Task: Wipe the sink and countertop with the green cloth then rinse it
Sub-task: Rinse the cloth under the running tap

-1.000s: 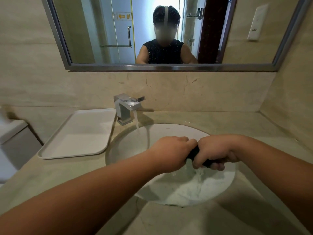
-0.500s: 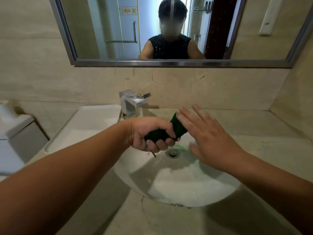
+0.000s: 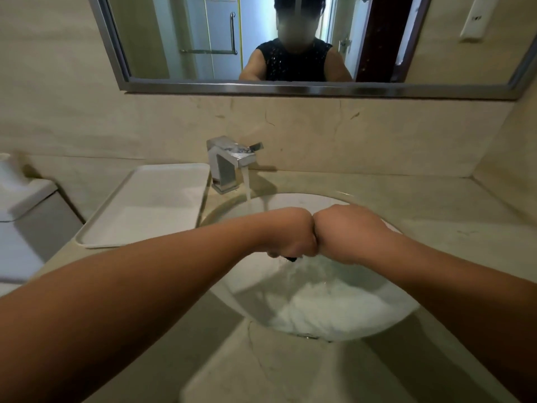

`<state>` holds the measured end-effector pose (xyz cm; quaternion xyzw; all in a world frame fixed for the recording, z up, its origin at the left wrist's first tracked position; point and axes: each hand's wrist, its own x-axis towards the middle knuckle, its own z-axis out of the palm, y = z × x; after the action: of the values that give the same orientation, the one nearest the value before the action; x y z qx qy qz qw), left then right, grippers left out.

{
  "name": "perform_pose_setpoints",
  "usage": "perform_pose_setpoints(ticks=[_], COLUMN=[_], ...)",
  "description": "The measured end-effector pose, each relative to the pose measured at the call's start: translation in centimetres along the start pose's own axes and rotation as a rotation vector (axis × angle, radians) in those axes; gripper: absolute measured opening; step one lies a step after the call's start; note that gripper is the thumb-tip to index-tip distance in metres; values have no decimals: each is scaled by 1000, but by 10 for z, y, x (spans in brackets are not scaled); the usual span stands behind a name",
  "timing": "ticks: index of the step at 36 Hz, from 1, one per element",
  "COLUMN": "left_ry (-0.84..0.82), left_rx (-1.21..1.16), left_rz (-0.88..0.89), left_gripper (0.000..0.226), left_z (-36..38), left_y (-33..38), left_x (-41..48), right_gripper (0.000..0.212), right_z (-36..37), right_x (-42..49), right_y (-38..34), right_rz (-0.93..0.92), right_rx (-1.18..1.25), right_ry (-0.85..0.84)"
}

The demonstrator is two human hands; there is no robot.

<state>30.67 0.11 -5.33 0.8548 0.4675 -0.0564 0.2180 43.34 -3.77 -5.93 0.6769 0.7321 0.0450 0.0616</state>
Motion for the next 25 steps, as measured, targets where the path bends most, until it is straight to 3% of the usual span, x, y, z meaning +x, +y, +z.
perform_pose_setpoints(ticks=[5,13,16,19,21,25], left_ry=[150,372,323,230,161,95], left_rx=[332,480,326,47,-74,-283], left_rz=[128,293,171,-3,-68,-126], left_gripper=[11,25,26,33,35,40], left_z=[9,31,35,26,20,5], left_y=[-3,-26,-33,-45,-59,-90], left_x=[-1,2,7,13,16,13], right_gripper=[23,31,27,15,31,53], right_z=[2,12,23,35,38,32], right_x=[3,3,15,30,36,51], right_y=[0,3,-1,-12,-18,-21], right_rz=[-3,95,98,15,10,8], right_rx=[142,780,753,514,421,541], right_ry=[-154,-452,-435,-309,-275,-272])
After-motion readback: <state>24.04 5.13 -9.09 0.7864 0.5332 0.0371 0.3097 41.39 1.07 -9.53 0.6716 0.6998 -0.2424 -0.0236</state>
